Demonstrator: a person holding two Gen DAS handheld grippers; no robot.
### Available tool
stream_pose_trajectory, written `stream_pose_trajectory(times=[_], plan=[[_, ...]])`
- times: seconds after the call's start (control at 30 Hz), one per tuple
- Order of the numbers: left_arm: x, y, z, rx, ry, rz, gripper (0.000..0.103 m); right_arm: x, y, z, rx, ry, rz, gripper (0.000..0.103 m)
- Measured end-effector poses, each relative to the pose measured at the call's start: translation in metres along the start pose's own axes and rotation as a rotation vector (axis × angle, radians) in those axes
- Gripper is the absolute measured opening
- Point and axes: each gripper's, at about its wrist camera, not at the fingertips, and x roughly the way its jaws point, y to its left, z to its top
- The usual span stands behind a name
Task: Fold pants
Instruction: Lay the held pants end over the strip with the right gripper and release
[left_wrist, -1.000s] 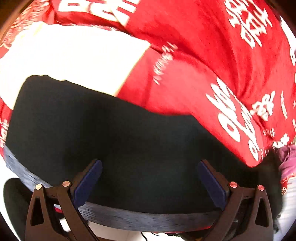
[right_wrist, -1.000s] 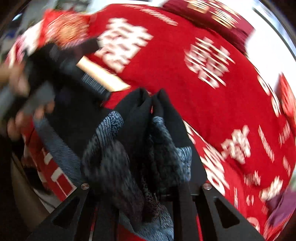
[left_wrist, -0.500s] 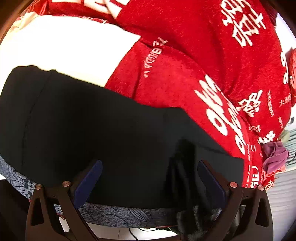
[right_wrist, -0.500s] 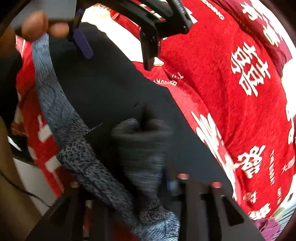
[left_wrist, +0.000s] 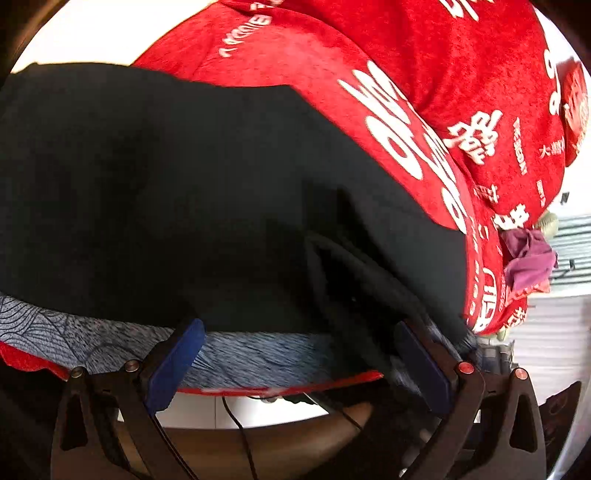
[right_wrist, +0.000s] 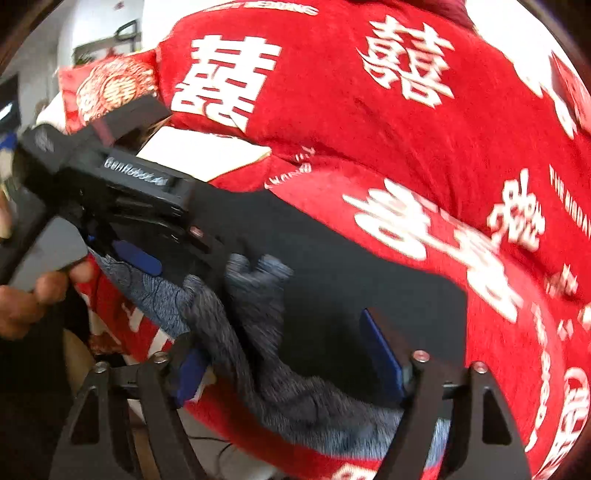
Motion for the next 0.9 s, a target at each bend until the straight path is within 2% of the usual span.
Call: stream_pose_trajectory(times=[0.03,0.07,0.1,0.13,0.2,0.23,0.37,0.43,0.53,0.6,0.8,0.9], plan=[[-0.003,-0.004,0.000,0.009,0.001,0.002,0.103,0.003,0.009,0.002,-0.042,-0.001,0.000,0.051],[-0.005,-0.008,0.000,0.019,0.002,0.018,0.103,0.006,0.016,0.004,-0.077,0.000,-0.001,0.033],[-0.006,-0.010,0.000,0.022,0.005,0.028,0.103,0.007,0.023,0.004,-0.104,-0.007,-0.003,0.028],[-0.007,-0.010,0.001,0.020,0.007,0.036,0.103,0.007,0.029,0.005,-0.130,-0.019,-0.001,0.026],[-0.018,-0.008,0.007,0.004,-0.040,0.089,0.103,0.008,0.037,0.008,-0.161,-0.047,-0.015,0.024],[-0.029,-0.005,0.012,-0.003,-0.098,0.133,0.103,0.010,0.039,0.012,-0.161,-0.060,-0.009,0.023],[-0.062,0.012,0.025,-0.029,-0.196,0.141,0.103,0.030,0.046,0.037,-0.141,-0.110,0.025,0.021],[-0.072,0.021,0.029,-0.046,-0.213,0.168,0.103,0.048,0.054,0.040,-0.156,-0.086,0.045,0.022],[-0.081,0.026,0.031,-0.047,-0.231,0.159,0.103,0.068,0.062,0.027,-0.182,0.037,0.116,0.039],[-0.080,0.021,0.032,-0.029,-0.230,0.119,0.103,0.057,0.061,0.018,-0.163,0.042,0.148,0.080],[-0.057,-0.028,0.022,0.077,-0.199,0.029,0.103,-0.032,0.016,0.015,0.072,-0.123,0.258,0.082],[-0.031,-0.060,0.008,0.186,-0.141,0.012,0.103,-0.055,-0.031,-0.008,0.244,-0.117,0.260,0.082]])
